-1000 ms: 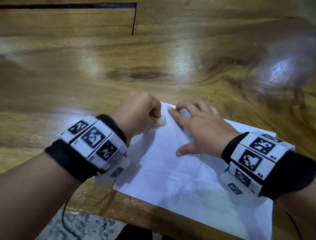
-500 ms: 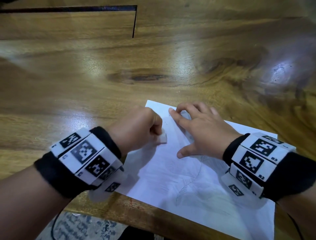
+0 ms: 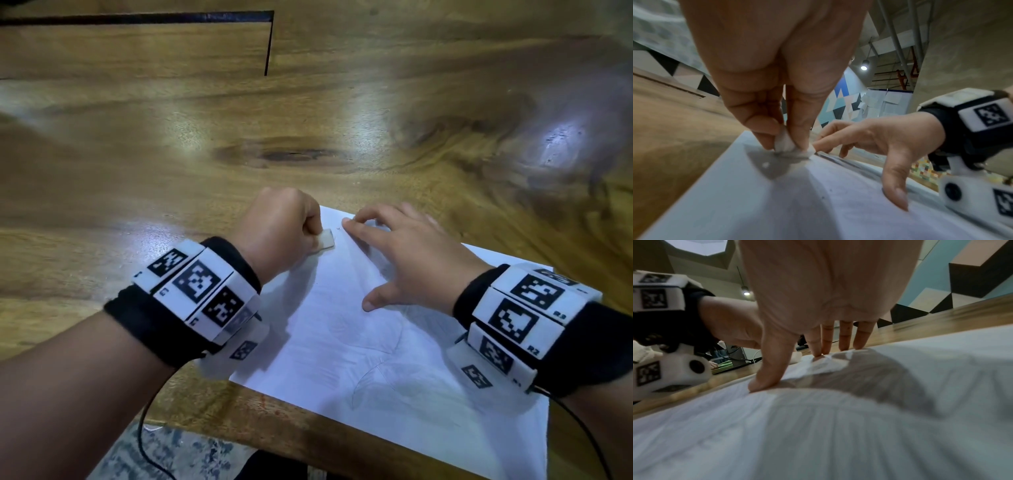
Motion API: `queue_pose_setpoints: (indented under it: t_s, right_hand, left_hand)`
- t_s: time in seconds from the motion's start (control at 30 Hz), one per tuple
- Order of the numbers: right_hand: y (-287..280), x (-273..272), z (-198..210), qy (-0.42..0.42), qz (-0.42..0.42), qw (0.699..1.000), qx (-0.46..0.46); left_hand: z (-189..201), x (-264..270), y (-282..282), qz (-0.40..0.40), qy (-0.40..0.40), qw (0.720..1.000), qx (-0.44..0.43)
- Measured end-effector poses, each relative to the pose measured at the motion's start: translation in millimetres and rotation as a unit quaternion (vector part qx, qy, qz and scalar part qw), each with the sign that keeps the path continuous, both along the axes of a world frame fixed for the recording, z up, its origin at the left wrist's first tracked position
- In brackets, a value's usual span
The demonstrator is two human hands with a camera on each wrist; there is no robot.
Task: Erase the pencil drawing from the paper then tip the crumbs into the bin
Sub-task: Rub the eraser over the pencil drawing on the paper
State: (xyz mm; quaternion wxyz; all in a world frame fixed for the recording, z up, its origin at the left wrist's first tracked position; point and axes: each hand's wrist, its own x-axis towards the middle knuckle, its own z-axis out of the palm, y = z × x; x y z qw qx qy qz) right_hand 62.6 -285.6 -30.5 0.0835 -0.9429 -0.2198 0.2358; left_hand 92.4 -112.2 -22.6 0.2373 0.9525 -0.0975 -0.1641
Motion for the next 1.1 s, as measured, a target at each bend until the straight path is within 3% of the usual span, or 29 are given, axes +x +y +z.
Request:
queue_pose_setpoints:
  t_s: [0.13, 0.3, 0.43, 0.57, 0.63, 0.73, 0.93, 1.1]
  right_hand:
    - [0.3, -0.4, -0.9, 0.001, -0.001, 1.0, -0.009]
    - [0.9, -1.0, -1.6, -0.004, -0.001, 1.0, -0.023]
    - [0.6, -0.7, -2.2, -0.007, 0.01, 0.999, -0.035]
    - [0.2, -1.1, -0.8, -0.006, 0.013, 0.999, -0.035]
    - [0.2, -0.6, -0.6, -0.009, 0.019, 0.999, -0.038]
    - [-0.3, -0.5, -1.3, -0.01, 0.021, 0.999, -0.04]
    - [0.7, -0.5, -1.7, -0.009, 0.023, 0.999, -0.045]
    - [1.1, -1.1, -0.5, -0.008, 0.024, 0.998, -0.05]
  left_hand:
    - [3.2, 14.2, -2.5, 0.011, 0.032, 0.999, -0.033]
    - [1.7, 7.9, -14.5, 0.005, -0.023, 1.0, -0.01]
    - [0.7, -9.5, -10.3, -0.062, 0.044, 0.997, 0.003]
    - [-0.2, 10.1, -11.3, 0.005, -0.025, 0.999, -0.024]
    - [-0.1, 7.0, -10.3, -0.03, -0.028, 0.999, -0.01]
    - [0.9, -7.6, -5.5, -0.136, 0.038, 0.99, 0.029]
    - [3.5, 6.0, -10.2, -0.059, -0.042, 0.997, 0.007]
    - [-0.4, -13.5, 6.8, -0.177, 0.021, 0.982, 0.068]
